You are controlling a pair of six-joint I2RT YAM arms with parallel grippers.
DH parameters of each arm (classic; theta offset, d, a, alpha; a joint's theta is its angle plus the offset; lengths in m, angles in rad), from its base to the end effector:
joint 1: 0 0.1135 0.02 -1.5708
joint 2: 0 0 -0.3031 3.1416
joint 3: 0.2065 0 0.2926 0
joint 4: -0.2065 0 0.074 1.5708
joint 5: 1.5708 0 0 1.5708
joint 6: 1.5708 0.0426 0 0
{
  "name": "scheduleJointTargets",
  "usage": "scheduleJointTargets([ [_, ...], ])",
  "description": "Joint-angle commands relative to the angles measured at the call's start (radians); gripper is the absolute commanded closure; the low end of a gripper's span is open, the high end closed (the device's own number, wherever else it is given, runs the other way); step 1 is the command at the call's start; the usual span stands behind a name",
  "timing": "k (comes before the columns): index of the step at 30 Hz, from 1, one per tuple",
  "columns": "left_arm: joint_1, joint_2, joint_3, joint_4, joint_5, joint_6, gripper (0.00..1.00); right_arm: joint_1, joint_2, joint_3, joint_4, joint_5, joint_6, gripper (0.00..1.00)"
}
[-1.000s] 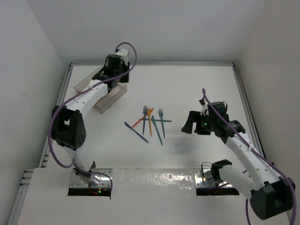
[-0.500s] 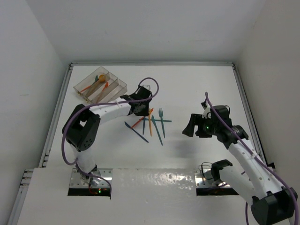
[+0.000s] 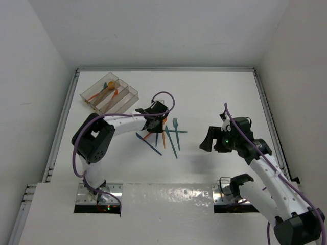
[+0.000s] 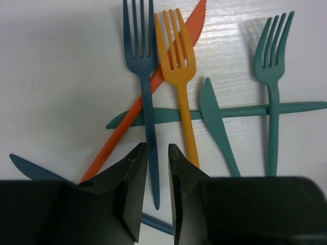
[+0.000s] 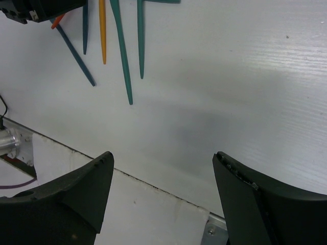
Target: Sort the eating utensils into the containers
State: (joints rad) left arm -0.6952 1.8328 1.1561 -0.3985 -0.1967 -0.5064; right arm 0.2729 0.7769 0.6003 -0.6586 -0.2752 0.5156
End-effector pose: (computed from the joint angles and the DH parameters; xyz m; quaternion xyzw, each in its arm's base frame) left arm 0.3236 -0.2591 0.1718 0.0670 0.9627 -0.0595 0.2552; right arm 0.1640 0.0579 0.2495 0.0629 0.9235 0.2550 0.2797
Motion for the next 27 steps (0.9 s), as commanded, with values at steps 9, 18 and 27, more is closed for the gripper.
scheduleJointTargets([
  [9, -0.001, 0.063, 0.066, 0.026, -0.086, 0.014, 0.79, 0.003, -0.004, -0.002, 0.020, -0.016, -0.002, 0.22],
  [18, -0.001, 0.141, 0.122, 0.018, -0.132, 0.022, 0.81, 0.005, -0.001, 0.001, 0.020, -0.004, 0.000, 0.22],
  [27, -0.001, 0.168, 0.145, 0.018, -0.119, 0.039, 1.00, 0.003, 0.013, 0.000, 0.030, 0.001, 0.000, 0.22],
])
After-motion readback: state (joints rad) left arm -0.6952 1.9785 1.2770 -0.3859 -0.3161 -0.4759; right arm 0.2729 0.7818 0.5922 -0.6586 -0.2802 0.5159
